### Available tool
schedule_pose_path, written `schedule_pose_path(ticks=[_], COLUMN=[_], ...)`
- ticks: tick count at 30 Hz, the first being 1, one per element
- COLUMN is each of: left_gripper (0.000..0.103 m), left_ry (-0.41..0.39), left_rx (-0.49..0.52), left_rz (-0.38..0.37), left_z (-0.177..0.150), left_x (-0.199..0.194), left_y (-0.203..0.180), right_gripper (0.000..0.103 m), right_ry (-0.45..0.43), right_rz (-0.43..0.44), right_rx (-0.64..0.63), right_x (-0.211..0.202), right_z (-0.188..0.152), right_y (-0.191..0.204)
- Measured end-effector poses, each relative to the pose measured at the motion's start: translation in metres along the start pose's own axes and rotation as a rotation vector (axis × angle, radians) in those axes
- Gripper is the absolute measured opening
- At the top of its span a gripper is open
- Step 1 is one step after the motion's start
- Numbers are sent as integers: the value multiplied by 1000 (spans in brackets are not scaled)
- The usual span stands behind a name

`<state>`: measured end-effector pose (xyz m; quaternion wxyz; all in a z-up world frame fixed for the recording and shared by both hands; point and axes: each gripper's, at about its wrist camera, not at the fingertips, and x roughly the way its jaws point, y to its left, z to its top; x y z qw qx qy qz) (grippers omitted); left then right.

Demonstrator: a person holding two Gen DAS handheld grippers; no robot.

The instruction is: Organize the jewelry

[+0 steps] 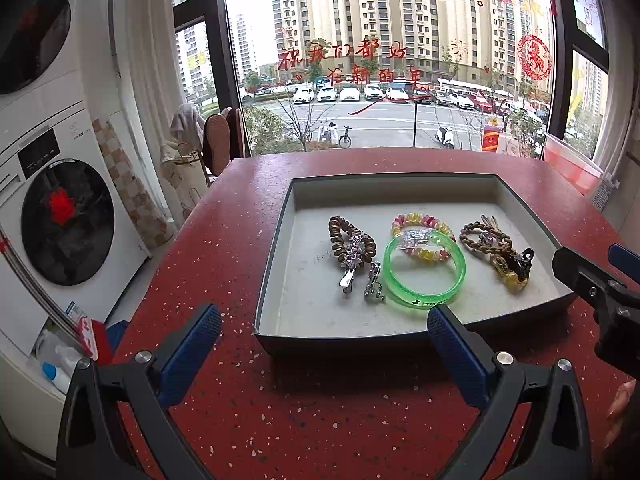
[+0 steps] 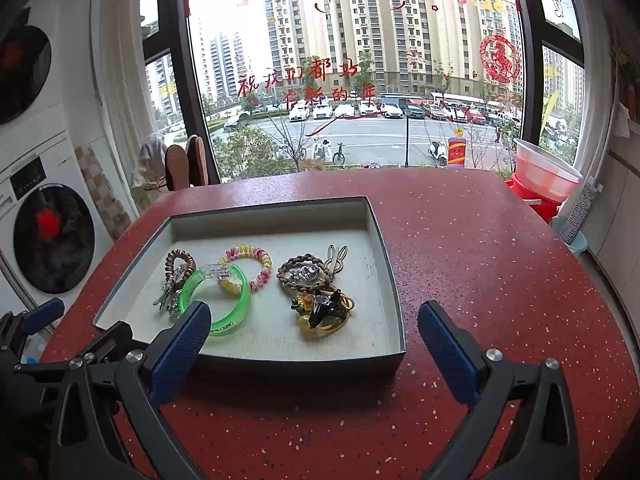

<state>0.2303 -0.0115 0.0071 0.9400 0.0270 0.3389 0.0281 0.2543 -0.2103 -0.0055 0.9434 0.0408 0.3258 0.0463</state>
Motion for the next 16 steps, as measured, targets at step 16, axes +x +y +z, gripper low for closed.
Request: schedule_pose_path(ticks=[16], left_gripper=[103], left_ry=[-5], left_rx=[-3], left_rz=[0], left_z=[1], left_x=[-2], left_y=[2], right_gripper=[103], right_ry=[-1], right_rz=[0], right_rx=[1], right_x=[0], right_z=[0], right_y=[0])
